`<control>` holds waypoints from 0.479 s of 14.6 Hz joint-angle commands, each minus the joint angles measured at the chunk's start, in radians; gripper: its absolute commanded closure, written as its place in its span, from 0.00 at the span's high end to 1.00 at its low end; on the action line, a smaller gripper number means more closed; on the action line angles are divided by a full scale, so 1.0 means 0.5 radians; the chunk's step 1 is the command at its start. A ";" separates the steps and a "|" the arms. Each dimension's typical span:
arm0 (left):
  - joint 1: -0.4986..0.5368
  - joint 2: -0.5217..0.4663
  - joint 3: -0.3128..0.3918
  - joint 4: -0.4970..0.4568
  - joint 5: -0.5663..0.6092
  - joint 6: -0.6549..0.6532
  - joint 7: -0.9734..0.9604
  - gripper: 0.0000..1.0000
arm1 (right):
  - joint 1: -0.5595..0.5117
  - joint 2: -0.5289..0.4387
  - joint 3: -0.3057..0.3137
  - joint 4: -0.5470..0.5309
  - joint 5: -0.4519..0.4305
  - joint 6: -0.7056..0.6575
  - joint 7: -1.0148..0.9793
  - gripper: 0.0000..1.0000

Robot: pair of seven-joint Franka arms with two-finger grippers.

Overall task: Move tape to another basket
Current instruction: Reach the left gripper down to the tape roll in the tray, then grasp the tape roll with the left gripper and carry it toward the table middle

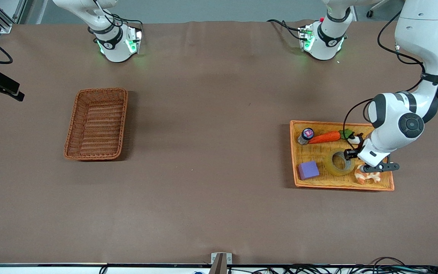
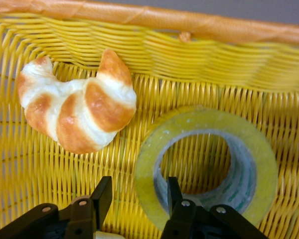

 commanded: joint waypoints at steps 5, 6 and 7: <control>-0.034 0.057 -0.005 0.069 0.040 -0.003 -0.158 0.12 | -0.032 0.010 0.014 0.018 0.044 -0.020 -0.019 1.00; -0.031 0.048 -0.005 0.069 0.040 -0.009 -0.152 0.06 | -0.032 0.007 0.014 0.021 0.044 -0.020 -0.019 1.00; -0.031 0.029 -0.014 0.075 0.040 -0.012 -0.149 0.01 | -0.032 0.007 0.014 0.021 0.044 -0.020 -0.019 1.00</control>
